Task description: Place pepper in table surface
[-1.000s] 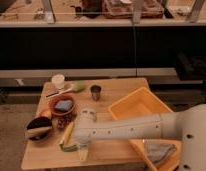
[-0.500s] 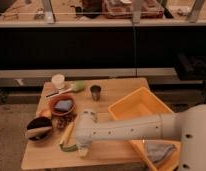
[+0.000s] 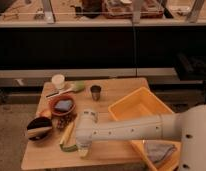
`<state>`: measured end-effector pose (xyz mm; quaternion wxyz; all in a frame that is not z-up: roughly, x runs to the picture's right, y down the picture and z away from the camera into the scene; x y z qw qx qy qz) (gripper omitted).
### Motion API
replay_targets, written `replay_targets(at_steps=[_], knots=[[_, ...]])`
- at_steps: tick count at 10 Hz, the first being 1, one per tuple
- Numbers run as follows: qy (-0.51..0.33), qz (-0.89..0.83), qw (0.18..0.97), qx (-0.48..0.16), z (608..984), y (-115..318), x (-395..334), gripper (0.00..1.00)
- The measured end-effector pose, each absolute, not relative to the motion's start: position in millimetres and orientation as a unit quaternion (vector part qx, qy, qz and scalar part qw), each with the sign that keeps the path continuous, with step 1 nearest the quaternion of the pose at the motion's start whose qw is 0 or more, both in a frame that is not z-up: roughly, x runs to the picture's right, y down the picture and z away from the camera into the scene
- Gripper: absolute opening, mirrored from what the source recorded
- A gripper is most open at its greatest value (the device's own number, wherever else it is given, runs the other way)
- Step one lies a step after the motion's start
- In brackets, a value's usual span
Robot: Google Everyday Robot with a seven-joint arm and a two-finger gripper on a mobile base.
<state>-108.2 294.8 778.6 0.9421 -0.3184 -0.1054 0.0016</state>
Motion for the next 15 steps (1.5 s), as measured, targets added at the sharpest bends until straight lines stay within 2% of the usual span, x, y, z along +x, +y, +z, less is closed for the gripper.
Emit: replay_targets(at_steps=[2,4,6,7,12,15], knots=[[-0.103,0.002,0.942,-0.318,778,294,-108,0.29],[-0.103,0.001,0.942,-0.319,778,295,-108,0.26],[-0.094,-0.001,0.945,-0.314,776,292,-106,0.09],[-0.094,-0.002,0.946,-0.310,768,287,-112,0.06],[-0.089,-0.027,0.959,-0.269,690,234,-135,0.06],[-0.164,-0.008,0.956,-0.243,658,212,-123,0.06]])
